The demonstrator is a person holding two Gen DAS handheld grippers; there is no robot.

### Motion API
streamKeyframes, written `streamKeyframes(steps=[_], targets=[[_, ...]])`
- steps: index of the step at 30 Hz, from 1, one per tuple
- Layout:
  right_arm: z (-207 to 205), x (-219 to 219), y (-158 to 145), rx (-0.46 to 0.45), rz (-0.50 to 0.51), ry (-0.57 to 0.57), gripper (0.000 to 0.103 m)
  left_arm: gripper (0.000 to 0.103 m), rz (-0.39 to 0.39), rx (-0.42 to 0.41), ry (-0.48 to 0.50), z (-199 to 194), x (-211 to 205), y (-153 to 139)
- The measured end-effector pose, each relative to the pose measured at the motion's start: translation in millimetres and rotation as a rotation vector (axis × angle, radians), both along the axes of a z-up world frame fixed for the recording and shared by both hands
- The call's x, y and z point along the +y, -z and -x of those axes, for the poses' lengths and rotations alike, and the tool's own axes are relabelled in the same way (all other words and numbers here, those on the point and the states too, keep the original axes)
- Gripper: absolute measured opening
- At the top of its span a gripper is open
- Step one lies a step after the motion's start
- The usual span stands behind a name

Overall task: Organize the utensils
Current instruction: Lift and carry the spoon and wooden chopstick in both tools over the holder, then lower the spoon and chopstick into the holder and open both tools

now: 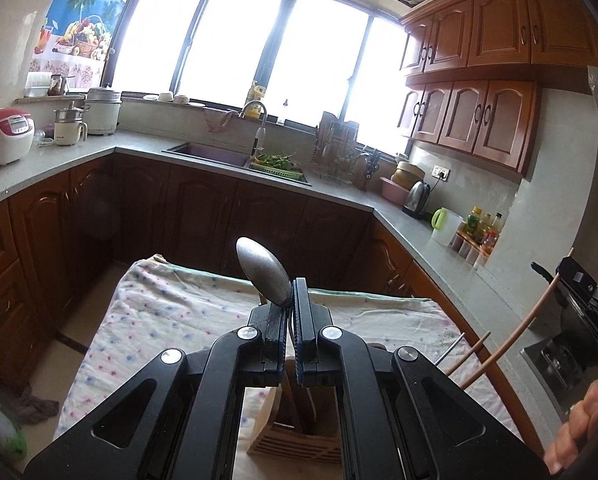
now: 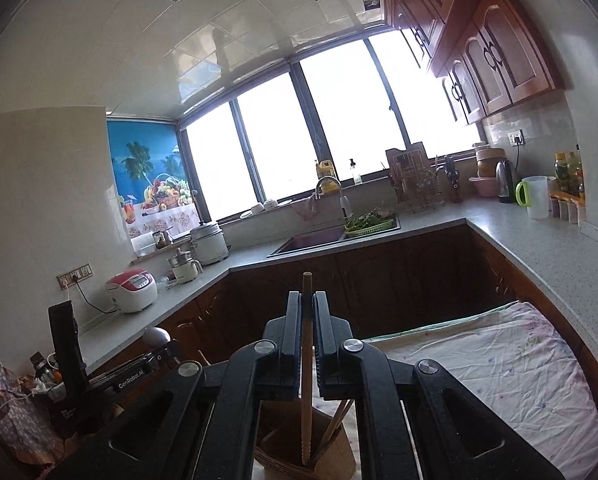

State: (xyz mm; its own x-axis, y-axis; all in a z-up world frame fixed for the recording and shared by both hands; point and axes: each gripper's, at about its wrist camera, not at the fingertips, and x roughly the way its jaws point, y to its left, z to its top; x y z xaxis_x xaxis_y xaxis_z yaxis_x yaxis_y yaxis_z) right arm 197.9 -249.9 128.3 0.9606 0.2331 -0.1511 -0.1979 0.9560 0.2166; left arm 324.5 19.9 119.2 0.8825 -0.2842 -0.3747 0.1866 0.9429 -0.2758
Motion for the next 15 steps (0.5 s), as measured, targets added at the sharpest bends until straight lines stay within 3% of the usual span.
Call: streamKeyframes(steps=[15], targets=[[-31.1,3.0,60.3,0.156,-0.015,-0.02,0.005,0.002,-0.073,0.098,0.027,-8.6,-21.5,54.9]])
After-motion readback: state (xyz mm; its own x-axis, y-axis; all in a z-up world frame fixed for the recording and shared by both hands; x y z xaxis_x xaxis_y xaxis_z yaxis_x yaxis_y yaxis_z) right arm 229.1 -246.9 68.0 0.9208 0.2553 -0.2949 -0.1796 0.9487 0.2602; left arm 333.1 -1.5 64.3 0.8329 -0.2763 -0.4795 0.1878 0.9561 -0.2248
